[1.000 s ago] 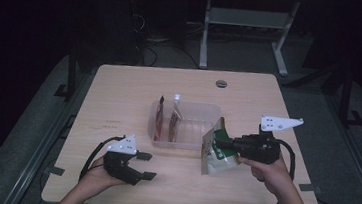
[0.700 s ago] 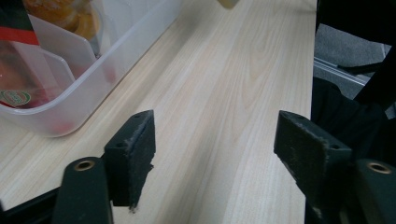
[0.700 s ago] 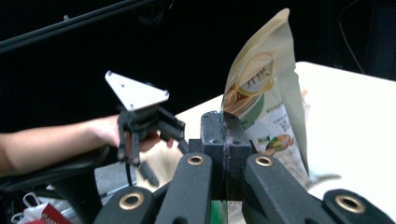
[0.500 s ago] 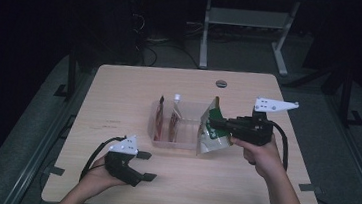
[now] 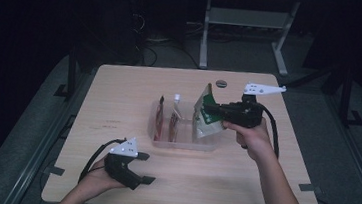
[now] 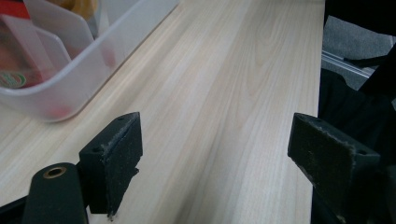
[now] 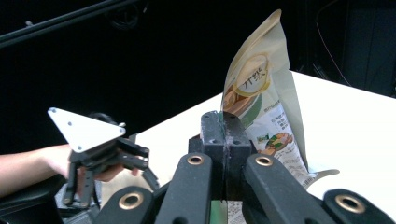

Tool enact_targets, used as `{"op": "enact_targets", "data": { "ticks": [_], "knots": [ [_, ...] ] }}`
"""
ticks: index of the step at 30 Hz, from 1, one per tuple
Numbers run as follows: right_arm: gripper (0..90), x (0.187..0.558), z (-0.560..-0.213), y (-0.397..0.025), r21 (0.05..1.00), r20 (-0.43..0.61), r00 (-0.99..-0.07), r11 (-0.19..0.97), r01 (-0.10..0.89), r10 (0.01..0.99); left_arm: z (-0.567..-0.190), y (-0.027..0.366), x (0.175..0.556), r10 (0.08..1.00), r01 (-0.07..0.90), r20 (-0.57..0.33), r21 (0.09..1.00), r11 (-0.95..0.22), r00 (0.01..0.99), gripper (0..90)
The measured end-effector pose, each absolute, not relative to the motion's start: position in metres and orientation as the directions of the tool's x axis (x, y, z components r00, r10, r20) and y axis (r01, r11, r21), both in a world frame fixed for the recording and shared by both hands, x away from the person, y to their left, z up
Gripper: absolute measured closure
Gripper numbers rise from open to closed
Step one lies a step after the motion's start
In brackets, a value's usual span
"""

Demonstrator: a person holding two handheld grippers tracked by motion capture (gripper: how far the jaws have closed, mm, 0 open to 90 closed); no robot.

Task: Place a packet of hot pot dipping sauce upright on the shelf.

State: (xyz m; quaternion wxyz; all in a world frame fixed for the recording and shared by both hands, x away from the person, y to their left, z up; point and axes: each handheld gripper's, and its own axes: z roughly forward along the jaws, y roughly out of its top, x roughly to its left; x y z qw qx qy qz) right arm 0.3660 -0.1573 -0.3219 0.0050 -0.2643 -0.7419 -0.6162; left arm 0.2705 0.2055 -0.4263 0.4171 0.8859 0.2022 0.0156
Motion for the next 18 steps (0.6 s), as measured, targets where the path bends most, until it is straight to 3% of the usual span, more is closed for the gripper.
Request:
{"op": "enact_targets", "data": {
  "ticks": [18],
  "knots": [
    [89.8,0.396,-0.352,-0.155,0.868,0.355,-0.802,0.149,0.473,0.479,-0.431,0.206,0.268,0.380,0.361,-0.151,0.735,-0.574,0.913,16.9]
  ]
}}
